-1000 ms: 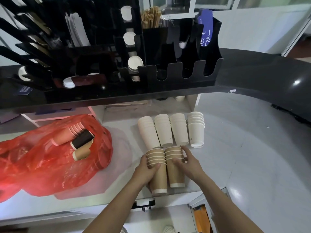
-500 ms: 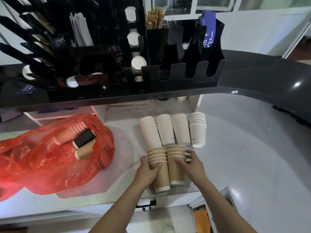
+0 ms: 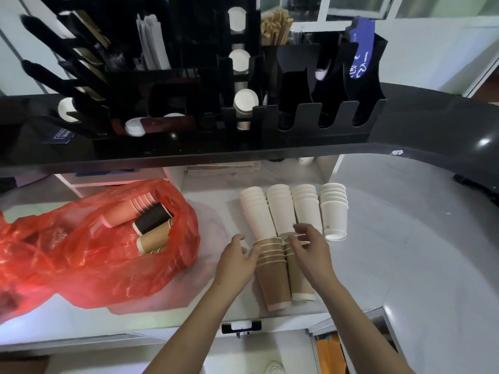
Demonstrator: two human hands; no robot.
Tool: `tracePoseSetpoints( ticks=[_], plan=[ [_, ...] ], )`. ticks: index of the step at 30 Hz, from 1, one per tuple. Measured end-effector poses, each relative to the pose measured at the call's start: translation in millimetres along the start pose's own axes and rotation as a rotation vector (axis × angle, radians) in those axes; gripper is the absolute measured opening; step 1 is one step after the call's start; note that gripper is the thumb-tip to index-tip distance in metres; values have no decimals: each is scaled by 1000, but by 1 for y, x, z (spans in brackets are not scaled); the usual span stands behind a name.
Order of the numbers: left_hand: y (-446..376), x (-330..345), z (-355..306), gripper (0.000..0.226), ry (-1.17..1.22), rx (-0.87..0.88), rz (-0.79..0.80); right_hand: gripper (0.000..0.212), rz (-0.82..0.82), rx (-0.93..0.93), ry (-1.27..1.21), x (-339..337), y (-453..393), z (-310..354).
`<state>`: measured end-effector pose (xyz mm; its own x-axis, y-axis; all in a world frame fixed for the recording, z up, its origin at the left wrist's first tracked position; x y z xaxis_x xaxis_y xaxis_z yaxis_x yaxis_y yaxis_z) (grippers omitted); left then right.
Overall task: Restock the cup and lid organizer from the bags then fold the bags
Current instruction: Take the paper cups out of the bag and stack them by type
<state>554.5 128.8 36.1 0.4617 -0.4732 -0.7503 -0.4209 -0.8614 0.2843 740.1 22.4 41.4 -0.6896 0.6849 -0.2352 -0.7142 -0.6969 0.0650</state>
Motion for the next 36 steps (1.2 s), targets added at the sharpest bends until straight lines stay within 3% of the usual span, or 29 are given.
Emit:
tracePoseSetpoints(
  ticks=[6, 12, 17, 23, 27, 33, 36],
  plan=[
    [2, -78, 12, 18, 47, 117, -215, 19, 92, -111, -45, 70, 2, 43],
    [10, -164, 63, 8, -8, 201, -412, 18, 234, -198, -64, 162, 9, 84],
    [-5, -211, 138, 11, -142, 164, -456, 19, 357, -268, -50, 242, 20, 110],
    [-33, -226, 211, 26, -269, 139, -278, 23, 556, -526, 152, 319, 38, 126],
    [-52, -215, 234, 38, -330, 165, -102, 17, 717, -425, 316, 352, 43, 109],
    [-78, -191, 253, 84, -429, 207, 147, 33, 637, -263, 487, 335, 38, 73],
    [-87, -184, 249, 68, -401, 269, 120, 35, 566, -215, 506, 323, 35, 65]
  ],
)
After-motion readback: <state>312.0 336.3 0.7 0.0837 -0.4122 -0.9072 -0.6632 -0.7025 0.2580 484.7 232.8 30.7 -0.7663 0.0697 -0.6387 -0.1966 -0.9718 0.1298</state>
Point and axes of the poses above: each hand's wrist, its own y-axis away from the middle knuckle, its own x-axis out of the palm, z = x × y, the point moved 5 cm from there along -y, towards the middle knuckle, and after that the axes turned 12 degrees about -y, right-handed, at the moved point
